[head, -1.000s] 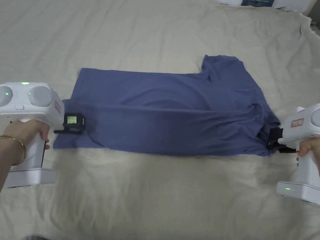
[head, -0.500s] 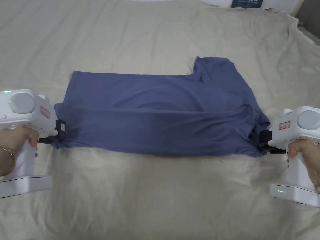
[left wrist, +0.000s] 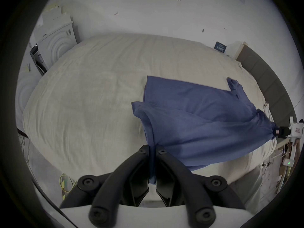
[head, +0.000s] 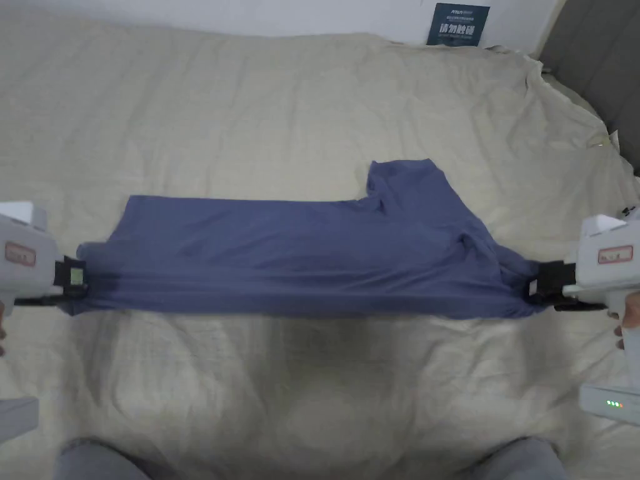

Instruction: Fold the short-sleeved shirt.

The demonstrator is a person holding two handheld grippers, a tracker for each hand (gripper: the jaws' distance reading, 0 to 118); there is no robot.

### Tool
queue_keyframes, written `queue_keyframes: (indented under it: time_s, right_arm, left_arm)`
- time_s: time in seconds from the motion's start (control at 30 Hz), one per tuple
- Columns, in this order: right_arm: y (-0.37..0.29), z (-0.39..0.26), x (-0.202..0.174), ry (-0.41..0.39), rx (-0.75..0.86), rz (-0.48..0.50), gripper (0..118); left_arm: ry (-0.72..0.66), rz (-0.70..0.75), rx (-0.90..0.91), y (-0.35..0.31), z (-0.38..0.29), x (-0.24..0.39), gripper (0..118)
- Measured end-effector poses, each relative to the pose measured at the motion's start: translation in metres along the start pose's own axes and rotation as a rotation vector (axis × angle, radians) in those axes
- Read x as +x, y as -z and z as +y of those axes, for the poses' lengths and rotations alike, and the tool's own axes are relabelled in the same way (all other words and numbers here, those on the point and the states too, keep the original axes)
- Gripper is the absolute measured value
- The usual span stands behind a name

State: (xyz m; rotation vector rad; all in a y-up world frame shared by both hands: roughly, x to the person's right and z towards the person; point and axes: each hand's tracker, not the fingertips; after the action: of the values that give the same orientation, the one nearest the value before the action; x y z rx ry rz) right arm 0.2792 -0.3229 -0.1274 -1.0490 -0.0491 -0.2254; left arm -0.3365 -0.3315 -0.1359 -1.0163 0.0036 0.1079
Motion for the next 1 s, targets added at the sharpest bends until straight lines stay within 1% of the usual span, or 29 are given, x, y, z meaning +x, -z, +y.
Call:
queue_keyframes:
  time_s: [0.07, 0.13, 0.27, 0.3, 0.33, 0.37, 0.4, 0.43, 0.47, 0.5, 0.53, 0.57, 0.63, 0.73, 0.8, 0.87, 0.9, 0.93, 1.0]
  right_arm:
    - [0.002, -0.027, 0.005, 0.020, -0.013, -0.006, 5]
    - [0.014, -0.054, 0.010, 0.042, -0.050, -0.013, 5]
    - [0.041, -0.091, 0.012, 0.052, -0.088, -0.059, 5]
    - [0.045, -0.095, 0.014, 0.082, -0.093, -0.058, 5]
    - [0.047, -0.098, 0.016, 0.122, -0.075, -0.046, 6]
    - [0.049, -0.099, 0.018, 0.137, -0.062, -0.040, 7]
    - [0.045, -0.099, 0.019, 0.121, -0.058, -0.045, 20]
    - [0.039, -0.097, 0.018, 0.100, -0.048, -0.058, 43]
    - [0.033, -0.095, 0.018, 0.062, -0.040, -0.085, 73]
    - [0.024, -0.091, 0.019, 0.021, -0.023, -0.125, 103]
    - [0.013, -0.087, 0.019, -0.011, 0.015, -0.176, 111]
    - [0.000, -0.081, 0.017, -0.036, 0.073, -0.216, 110]
    - [-0.028, -0.068, 0.012, -0.075, 0.204, -0.258, 110]
    - [-0.070, -0.054, -0.008, -0.103, 0.401, -0.201, 110]
    - [-0.092, -0.053, -0.024, -0.117, 0.548, -0.162, 110]
    - [-0.107, -0.057, -0.043, -0.124, 0.690, -0.133, 110]
    - [-0.111, -0.062, -0.052, -0.122, 0.763, -0.126, 110]
    - [-0.114, -0.065, -0.061, -0.119, 0.818, -0.125, 110]
    - [-0.115, -0.071, -0.076, -0.150, 0.871, -0.112, 110]
  left_arm:
    - [0.005, 0.010, -0.029, 0.006, -0.030, -0.002, 1]
    - [-0.042, 0.022, -0.071, 0.021, -0.053, -0.007, 1]
    - [-0.070, 0.043, -0.068, 0.039, -0.082, -0.001, 2]
    - [-0.068, 0.048, -0.068, 0.040, -0.085, 0.002, 12]
    - [-0.055, 0.068, -0.068, 0.041, -0.086, 0.005, 27]
    - [-0.020, 0.089, -0.082, 0.040, -0.087, 0.006, 47]
    - [0.015, 0.120, -0.092, 0.039, -0.087, 0.006, 76]
    - [0.037, 0.128, -0.078, 0.032, -0.086, 0.006, 91]
    - [0.032, 0.125, -0.065, 0.026, -0.084, 0.004, 101]
    - [0.025, 0.120, -0.043, 0.018, -0.081, 0.000, 108]
    - [-0.011, 0.097, 0.002, 0.009, -0.073, -0.005, 109]
    - [-0.046, 0.099, 0.032, 0.000, -0.065, -0.008, 109]
    - [-0.097, 0.122, 0.125, -0.019, -0.048, -0.008, 110]
    - [-0.082, 0.096, 0.327, -0.051, -0.028, 0.010, 110]
    - [-0.087, 0.132, 0.486, -0.068, -0.024, 0.030, 107]
    - [-0.090, 0.176, 0.667, -0.082, -0.025, 0.052, 99]
    - [-0.065, 0.186, 0.730, -0.087, -0.027, 0.063, 95]
    - [-0.044, 0.176, 0.777, -0.091, -0.028, 0.072, 90]
    - [-0.001, 0.141, 0.827, -0.095, -0.034, 0.090, 85]
